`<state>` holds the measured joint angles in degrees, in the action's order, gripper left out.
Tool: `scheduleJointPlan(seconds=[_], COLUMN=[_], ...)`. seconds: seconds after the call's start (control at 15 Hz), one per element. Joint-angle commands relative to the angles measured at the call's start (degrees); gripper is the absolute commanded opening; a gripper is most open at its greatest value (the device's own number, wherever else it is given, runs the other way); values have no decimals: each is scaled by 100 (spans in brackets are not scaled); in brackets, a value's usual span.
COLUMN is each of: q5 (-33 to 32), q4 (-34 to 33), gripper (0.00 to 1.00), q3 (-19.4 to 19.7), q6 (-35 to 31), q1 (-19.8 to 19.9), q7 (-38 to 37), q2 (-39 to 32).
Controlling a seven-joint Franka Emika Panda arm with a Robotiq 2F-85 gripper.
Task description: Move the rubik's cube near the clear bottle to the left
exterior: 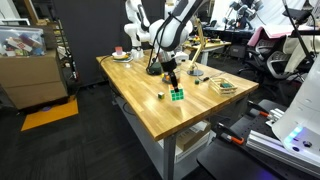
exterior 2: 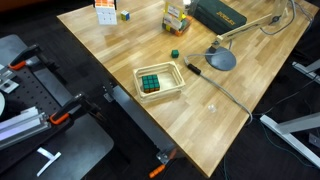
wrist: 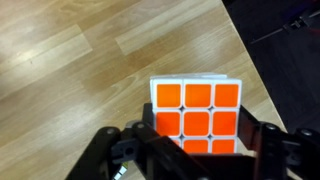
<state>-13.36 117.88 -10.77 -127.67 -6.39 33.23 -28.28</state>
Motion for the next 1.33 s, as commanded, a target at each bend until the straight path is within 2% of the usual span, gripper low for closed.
scheduleJointPlan(seconds=[0.0,0.2,0.4,0.47,0.53,0.67,1.07,1.13,1.27], q5=[-245,-89,-72,-35,-4,60,359,225,288], q4=[-483,-698,-863,-929,-952,-981,-900,-1020,-1005], gripper=[53,53,53,65,94,100,100,100,100], q3=[-150,-330,-327,-304,-297,-297,-312,-226,-227], q6=[301,295,463,605,648,692,610,507,525], q1=[-20,40,-1,-10,0,29,112,-2,5], q7=[833,1658,2080,2132,2200,2266,2414,2313,2312], q2=[-443,-779,-947,-937,-924,-852,-505,-703,-612])
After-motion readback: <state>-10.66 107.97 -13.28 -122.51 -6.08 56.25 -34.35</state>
